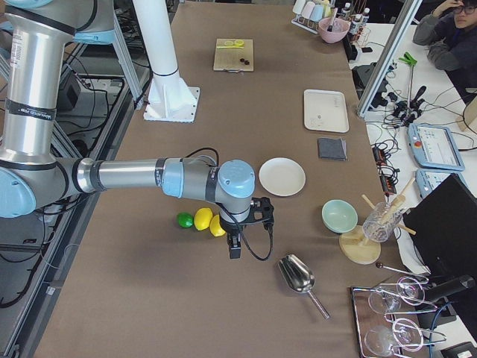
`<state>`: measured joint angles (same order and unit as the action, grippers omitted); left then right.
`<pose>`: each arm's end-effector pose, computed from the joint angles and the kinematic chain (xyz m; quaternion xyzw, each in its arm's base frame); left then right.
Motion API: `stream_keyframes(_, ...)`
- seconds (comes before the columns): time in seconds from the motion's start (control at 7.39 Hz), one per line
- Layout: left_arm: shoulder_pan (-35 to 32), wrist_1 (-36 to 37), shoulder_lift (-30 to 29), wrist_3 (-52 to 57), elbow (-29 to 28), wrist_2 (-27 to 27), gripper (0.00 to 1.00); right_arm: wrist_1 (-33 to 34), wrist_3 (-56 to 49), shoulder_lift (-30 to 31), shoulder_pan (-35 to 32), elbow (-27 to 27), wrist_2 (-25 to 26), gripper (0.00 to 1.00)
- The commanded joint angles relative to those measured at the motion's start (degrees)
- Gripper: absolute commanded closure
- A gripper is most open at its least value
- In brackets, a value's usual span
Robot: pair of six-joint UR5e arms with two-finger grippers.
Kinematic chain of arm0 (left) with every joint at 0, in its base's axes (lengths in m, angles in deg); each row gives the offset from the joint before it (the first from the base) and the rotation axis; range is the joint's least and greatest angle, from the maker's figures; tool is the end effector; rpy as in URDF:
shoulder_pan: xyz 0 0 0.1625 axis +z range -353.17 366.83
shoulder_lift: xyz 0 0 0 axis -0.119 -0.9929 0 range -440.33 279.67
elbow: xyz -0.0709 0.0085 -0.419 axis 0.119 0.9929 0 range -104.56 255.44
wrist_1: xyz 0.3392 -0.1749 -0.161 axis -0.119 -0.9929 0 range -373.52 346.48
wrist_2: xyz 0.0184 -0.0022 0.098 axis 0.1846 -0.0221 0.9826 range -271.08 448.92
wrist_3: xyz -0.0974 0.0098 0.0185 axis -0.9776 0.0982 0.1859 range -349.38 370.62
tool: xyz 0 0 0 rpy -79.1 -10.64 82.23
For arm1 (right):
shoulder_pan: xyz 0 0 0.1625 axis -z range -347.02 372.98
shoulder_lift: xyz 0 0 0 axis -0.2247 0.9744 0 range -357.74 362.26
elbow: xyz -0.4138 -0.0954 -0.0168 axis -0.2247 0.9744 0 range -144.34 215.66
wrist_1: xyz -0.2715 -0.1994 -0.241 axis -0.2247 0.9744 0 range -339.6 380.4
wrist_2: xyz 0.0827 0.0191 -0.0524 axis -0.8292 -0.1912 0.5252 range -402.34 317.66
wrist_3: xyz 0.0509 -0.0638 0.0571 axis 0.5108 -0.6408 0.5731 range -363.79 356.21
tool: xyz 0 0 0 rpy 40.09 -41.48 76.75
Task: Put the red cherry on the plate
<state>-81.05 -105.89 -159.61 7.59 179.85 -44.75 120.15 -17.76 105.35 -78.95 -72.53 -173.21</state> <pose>-0.0490 -0.4212 0.6160 0.0323 0.3732 0.0122 0.9271 0.0811 -0.3852 0.6248 0.0106 -0.3508 -0.0841 0.9326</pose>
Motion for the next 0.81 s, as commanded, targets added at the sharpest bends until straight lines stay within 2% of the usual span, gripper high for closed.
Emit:
stream_keyframes(0.0,0.0,0.1,0.1,0.1,0.2,0.2,0.02,-0.1,0.0,0.0,0.0,0.0,0.0,0.0)
stream_keyframes(0.54,-0.3,-0.1,0.0,0.2,1.1,0.2,0.02,-1.7,0.1,-0.1,0.0,-0.3,0.3,0.0)
stream_keyframes(0.68,-0.4,-0.1,-0.1,0.2,0.9,0.3,0.02,-8.5,0.1,0.1,0.0,0.3,0.5,0.0)
